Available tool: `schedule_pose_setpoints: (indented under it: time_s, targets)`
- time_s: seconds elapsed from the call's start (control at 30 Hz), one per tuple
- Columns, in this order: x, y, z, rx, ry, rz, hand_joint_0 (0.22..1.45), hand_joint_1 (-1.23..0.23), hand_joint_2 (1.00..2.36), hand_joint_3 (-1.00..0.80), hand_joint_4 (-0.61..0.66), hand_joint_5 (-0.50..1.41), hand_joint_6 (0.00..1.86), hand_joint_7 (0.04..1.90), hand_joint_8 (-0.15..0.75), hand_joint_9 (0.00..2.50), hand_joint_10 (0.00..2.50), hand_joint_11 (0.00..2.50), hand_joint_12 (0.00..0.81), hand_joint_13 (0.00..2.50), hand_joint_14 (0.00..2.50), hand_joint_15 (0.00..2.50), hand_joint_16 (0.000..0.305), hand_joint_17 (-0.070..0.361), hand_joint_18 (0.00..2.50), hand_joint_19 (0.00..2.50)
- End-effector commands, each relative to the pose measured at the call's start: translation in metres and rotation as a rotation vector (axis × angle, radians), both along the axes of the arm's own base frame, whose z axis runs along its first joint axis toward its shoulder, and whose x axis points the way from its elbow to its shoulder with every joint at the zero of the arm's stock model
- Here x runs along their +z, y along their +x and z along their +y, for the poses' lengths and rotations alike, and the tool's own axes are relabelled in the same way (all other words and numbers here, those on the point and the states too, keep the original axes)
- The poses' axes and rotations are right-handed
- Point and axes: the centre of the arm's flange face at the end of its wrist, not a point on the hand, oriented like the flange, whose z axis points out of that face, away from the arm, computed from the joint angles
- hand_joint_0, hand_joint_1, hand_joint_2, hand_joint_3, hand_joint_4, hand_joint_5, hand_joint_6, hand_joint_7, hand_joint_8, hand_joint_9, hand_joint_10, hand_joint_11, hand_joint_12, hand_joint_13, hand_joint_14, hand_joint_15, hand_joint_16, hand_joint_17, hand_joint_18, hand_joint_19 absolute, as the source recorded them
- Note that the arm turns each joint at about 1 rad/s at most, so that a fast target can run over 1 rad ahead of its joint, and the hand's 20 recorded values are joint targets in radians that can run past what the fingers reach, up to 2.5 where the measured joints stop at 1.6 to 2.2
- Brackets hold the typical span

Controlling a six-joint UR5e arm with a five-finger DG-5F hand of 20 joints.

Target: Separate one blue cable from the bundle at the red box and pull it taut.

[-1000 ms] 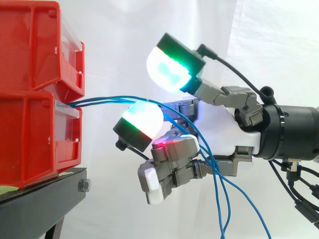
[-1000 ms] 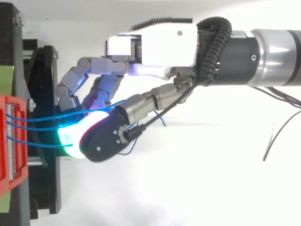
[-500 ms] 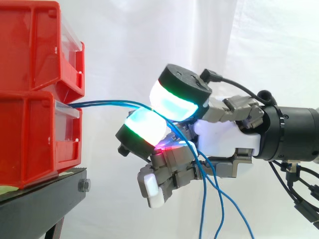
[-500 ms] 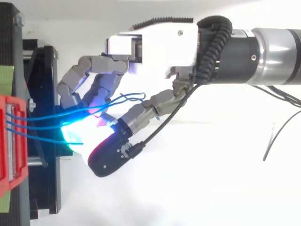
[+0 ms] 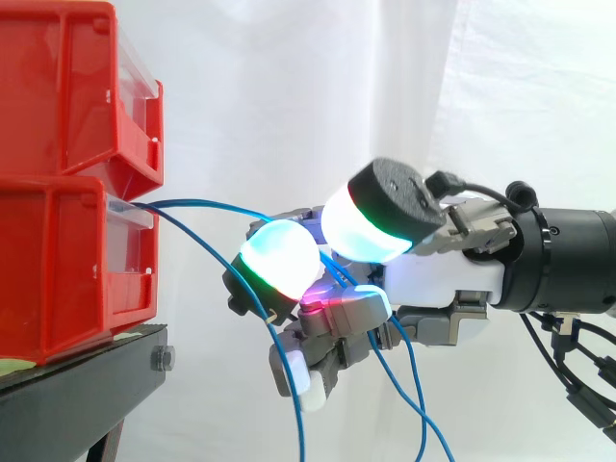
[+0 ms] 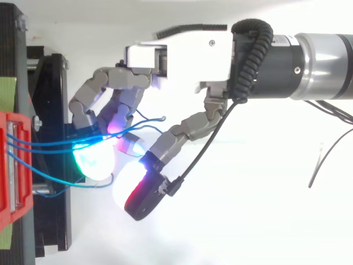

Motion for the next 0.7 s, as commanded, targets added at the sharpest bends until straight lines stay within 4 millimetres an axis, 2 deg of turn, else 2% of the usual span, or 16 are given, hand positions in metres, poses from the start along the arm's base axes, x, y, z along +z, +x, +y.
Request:
schedule_pose_setpoints:
  time_s: [0.0, 0.07, 0.23, 0.4, 0.47, 0.53, 0.6, 0.63, 0.67]
  targets:
    - [0.0002, -0.0001, -0.0003, 0.0, -0.002, 0.001, 0.41, -0.67, 1.0, -0.5, 0.08, -0.08, 0.9, 0.95, 0.41, 1.23, 0.0, 1.6, 0.484, 0.86, 0.02, 0.76, 0.063, 0.141, 0.78, 0.63]
    - [-0.0006, -0.0004, -0.0004, -0.002, -0.004, 0.002, 0.53, -0.39, 1.0, -0.5, 0.06, -0.09, 0.88, 1.02, 0.337, 1.27, 0.01, 1.64, 0.432, 0.87, 0.02, 0.77, 0.051, 0.116, 0.71, 0.71]
    - [-0.0006, -0.0004, -0.0006, -0.004, -0.005, 0.002, 0.56, -0.32, 1.0, -0.5, 0.07, -0.13, 0.88, 1.06, 0.308, 1.3, 0.0, 1.79, 0.432, 0.99, 0.03, 0.91, 0.049, 0.11, 0.73, 0.77]
    - [-0.0004, -0.0001, 0.0005, -0.004, -0.013, 0.0, 0.52, -0.39, 1.0, -0.5, 0.12, -0.16, 0.89, 1.0, 0.323, 1.17, 0.43, 1.73, 0.442, 1.09, 0.02, 1.04, 0.054, 0.121, 0.81, 0.76]
    - [-0.0025, -0.0004, 0.0003, -0.006, -0.019, 0.004, 0.51, -0.41, 1.0, -0.5, 0.12, -0.17, 0.89, 0.98, 0.312, 1.09, 0.69, 1.67, 0.44, 1.13, 0.02, 1.12, 0.055, 0.123, 0.83, 0.76]
    - [-0.0028, -0.0004, 0.0027, -0.004, -0.036, 0.006, 0.5, -0.43, 1.0, -0.5, 0.13, -0.18, 0.89, 0.96, 0.333, 0.96, 1.11, 1.53, 0.424, 1.2, 0.01, 1.28, 0.055, 0.124, 0.86, 0.76]
    - [-0.0024, -0.0009, 0.0046, -0.008, -0.083, 0.009, 0.5, -0.45, 1.0, -0.5, 0.14, -0.19, 0.89, 0.93, 0.344, 0.86, 1.4, 1.41, 0.415, 1.24, 0.01, 1.42, 0.056, 0.126, 0.87, 0.77]
    - [-0.0035, -0.0006, 0.0043, -0.012, -0.092, 0.008, 0.5, -0.45, 1.0, -0.5, 0.14, -0.19, 0.89, 0.92, 0.349, 0.81, 1.5, 1.38, 0.411, 1.27, 0.0, 1.52, 0.056, 0.126, 0.89, 0.79]
    - [-0.0033, -0.0003, 0.0052, -0.014, -0.098, 0.006, 0.5, -0.46, 1.0, -0.5, 0.15, -0.19, 0.89, 0.92, 0.355, 0.8, 1.52, 1.38, 0.411, 1.24, 0.14, 1.49, 0.056, 0.126, 0.89, 0.79]
